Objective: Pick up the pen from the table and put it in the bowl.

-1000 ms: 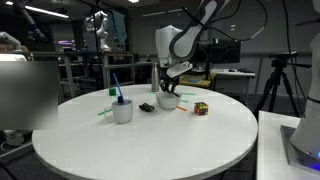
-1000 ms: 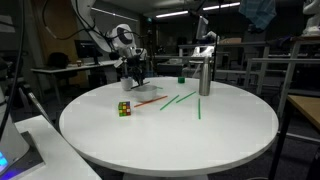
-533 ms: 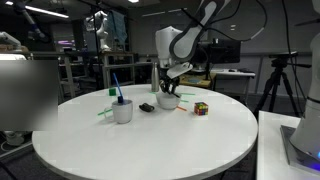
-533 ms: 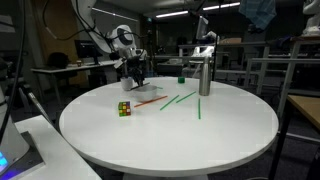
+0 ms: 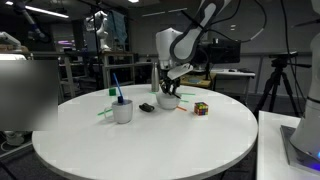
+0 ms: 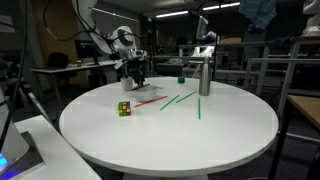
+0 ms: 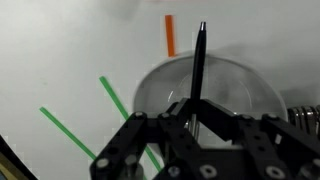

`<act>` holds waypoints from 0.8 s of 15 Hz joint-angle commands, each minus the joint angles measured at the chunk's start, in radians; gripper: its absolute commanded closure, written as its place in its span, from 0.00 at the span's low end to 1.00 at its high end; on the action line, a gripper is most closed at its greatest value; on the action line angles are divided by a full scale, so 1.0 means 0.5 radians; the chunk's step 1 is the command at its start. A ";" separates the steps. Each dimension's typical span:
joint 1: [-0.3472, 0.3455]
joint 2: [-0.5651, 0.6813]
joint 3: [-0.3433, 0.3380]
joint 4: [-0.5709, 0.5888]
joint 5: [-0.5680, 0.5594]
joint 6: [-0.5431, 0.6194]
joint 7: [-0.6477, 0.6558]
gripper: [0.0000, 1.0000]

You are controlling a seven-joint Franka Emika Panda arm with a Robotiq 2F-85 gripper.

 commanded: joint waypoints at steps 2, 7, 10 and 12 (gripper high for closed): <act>0.057 -0.054 -0.056 -0.005 -0.077 0.008 0.088 0.95; 0.103 -0.062 -0.096 0.034 -0.211 0.021 0.205 0.95; 0.122 -0.053 -0.112 0.080 -0.357 0.024 0.336 0.95; 0.122 -0.053 -0.110 0.094 -0.467 0.059 0.443 0.95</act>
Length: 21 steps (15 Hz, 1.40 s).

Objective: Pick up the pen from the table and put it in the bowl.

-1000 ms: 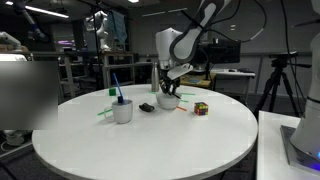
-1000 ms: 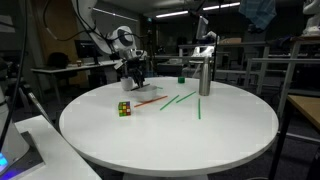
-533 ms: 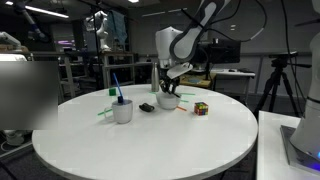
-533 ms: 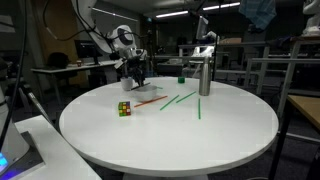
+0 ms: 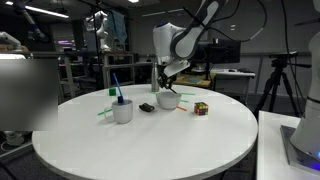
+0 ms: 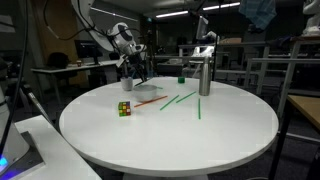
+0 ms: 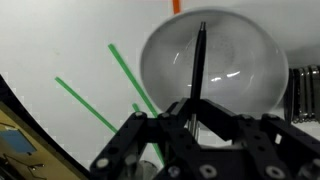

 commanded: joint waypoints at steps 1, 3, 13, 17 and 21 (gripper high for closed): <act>0.036 -0.022 -0.045 0.023 -0.235 0.093 0.245 0.95; 0.049 -0.031 -0.069 0.015 -0.449 0.200 0.478 0.95; 0.053 -0.016 -0.099 -0.007 -1.215 0.273 1.368 0.95; 0.038 0.033 -0.088 -0.022 -1.253 0.288 1.469 0.95; 0.036 0.079 -0.085 -0.028 -1.260 0.292 1.507 0.95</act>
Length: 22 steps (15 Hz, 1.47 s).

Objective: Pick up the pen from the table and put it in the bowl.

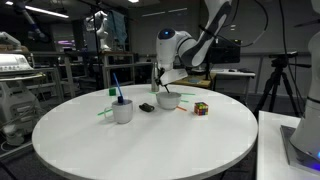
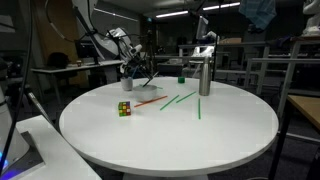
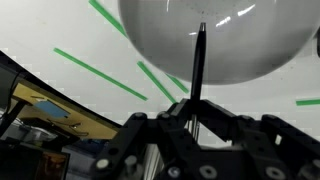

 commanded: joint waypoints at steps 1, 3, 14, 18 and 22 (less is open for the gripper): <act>0.006 0.024 -0.021 -0.011 -0.075 0.043 0.095 0.95; 0.009 0.042 -0.023 -0.011 -0.086 0.047 0.119 0.95; 0.009 0.107 -0.026 -0.028 -0.140 0.057 0.272 0.95; 0.015 0.136 -0.027 -0.027 -0.215 0.042 0.353 0.95; 0.008 0.155 -0.021 -0.035 -0.236 0.037 0.376 0.95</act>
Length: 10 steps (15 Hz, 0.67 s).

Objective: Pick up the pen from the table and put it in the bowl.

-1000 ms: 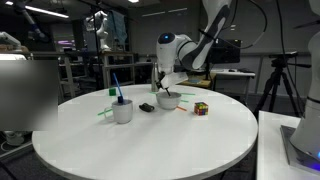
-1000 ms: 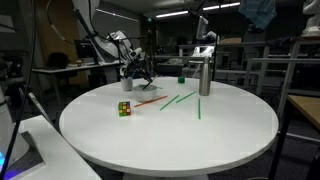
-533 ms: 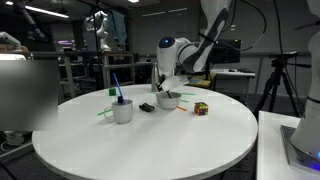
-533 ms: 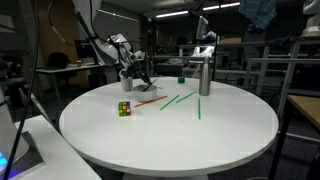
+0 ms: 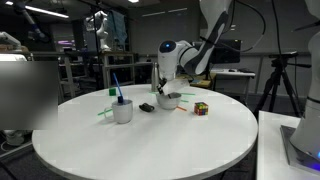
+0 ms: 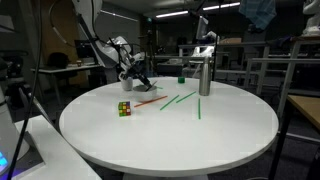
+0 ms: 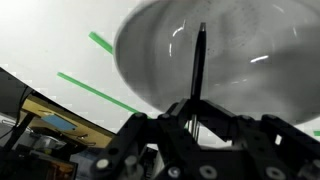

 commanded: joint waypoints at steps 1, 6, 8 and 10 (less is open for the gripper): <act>0.008 0.007 -0.020 -0.018 -0.077 0.035 0.086 0.95; 0.010 0.020 -0.019 -0.021 -0.067 0.016 0.070 0.47; 0.009 0.021 -0.017 -0.023 -0.062 0.014 0.060 0.33; 0.009 0.020 -0.016 -0.025 -0.060 0.014 0.060 0.18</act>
